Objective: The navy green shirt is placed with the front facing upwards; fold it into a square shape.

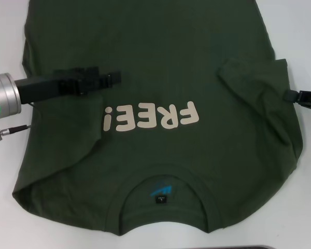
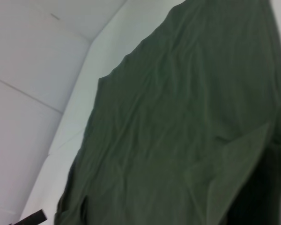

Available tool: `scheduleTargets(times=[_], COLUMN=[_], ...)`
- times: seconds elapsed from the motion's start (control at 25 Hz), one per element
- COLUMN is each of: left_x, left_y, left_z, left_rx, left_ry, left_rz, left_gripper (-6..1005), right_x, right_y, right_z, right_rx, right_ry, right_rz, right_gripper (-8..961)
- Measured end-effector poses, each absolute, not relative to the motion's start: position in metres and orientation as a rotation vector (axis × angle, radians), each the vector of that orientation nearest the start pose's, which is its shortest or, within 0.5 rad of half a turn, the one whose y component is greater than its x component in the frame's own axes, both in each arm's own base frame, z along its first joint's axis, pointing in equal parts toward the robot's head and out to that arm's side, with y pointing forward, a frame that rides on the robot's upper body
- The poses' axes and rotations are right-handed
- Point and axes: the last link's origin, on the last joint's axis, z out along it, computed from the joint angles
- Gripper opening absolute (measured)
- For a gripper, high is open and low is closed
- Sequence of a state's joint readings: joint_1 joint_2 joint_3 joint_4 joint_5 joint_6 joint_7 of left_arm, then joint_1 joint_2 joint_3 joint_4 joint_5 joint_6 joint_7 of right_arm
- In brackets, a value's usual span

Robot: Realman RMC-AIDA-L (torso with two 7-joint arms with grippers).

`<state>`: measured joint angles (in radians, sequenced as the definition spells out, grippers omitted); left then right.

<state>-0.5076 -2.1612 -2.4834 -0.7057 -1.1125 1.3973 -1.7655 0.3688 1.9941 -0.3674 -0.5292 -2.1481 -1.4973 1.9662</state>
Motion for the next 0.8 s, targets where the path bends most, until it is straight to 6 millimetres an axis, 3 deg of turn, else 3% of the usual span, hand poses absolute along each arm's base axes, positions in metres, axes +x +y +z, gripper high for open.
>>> scheduleTargets(times=[0.44, 0.8], left_x=[-0.267, -0.266], left_y=[0.338, 0.338], left_z=[-0.019, -0.020], left_rx=[-2.473, -2.475], left_ry=[-1.194, -1.193], left_rz=[-0.750, -0.752], left_gripper=[888, 888], right_x=[0.353, 0.343], right_y=[0.277, 0.279], right_z=[0.037, 0.021], right_rx=[-2.135, -2.213], right_ry=[1.736, 1.754], right_rz=[0.858, 0.816], right_gripper=[0, -1])
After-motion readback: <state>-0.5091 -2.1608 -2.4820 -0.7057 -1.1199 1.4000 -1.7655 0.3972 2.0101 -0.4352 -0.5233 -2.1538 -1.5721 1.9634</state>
